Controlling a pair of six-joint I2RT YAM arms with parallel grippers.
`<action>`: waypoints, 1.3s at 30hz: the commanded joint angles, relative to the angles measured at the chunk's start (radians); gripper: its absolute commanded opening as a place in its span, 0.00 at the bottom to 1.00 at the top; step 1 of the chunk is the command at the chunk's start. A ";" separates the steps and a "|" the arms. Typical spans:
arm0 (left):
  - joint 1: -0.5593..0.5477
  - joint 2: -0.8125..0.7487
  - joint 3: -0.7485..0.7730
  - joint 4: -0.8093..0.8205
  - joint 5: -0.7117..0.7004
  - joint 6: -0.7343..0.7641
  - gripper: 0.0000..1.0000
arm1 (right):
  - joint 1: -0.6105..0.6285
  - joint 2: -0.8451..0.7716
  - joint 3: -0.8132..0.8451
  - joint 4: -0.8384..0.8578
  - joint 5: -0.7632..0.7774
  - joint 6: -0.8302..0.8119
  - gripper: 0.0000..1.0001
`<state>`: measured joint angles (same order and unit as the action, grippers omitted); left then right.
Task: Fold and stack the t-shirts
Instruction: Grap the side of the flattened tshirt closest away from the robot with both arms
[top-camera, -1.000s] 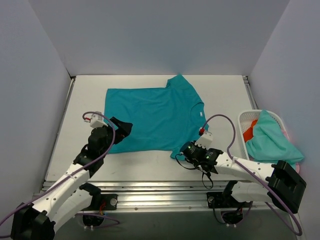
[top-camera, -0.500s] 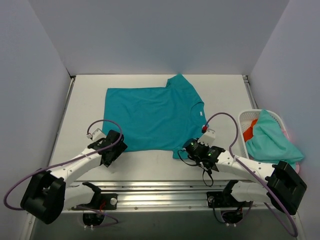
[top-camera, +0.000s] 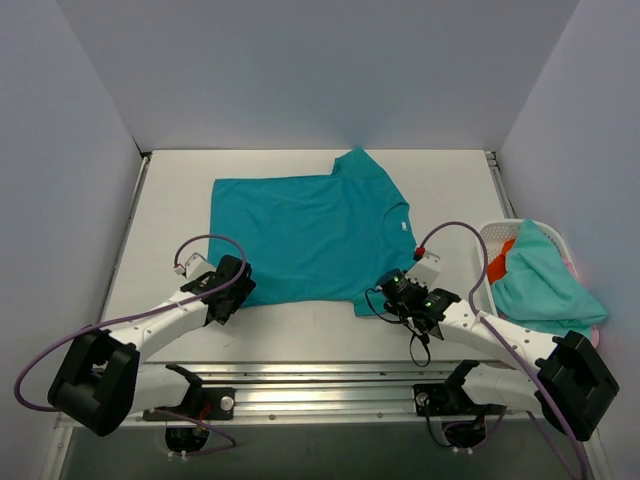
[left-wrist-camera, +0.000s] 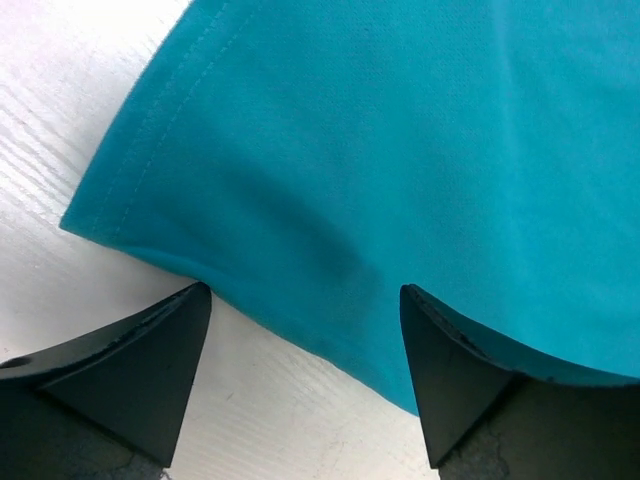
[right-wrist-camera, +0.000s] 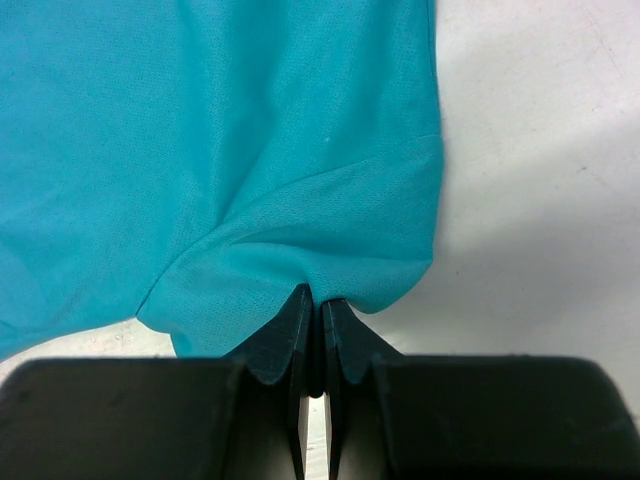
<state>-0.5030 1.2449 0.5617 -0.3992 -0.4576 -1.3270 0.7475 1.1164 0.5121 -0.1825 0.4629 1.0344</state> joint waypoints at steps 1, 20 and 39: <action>-0.003 0.030 -0.019 -0.021 -0.007 -0.035 0.82 | -0.016 0.002 -0.011 0.000 0.002 -0.033 0.01; -0.003 0.027 -0.023 -0.001 -0.026 -0.005 0.17 | -0.056 0.014 -0.021 0.015 -0.015 -0.045 0.00; 0.014 -0.167 0.101 -0.135 0.010 0.215 0.02 | -0.059 -0.075 0.097 -0.098 0.052 -0.033 0.00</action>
<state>-0.5007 1.0981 0.5945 -0.5137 -0.4599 -1.1801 0.6941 1.0206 0.5465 -0.2398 0.4541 1.0012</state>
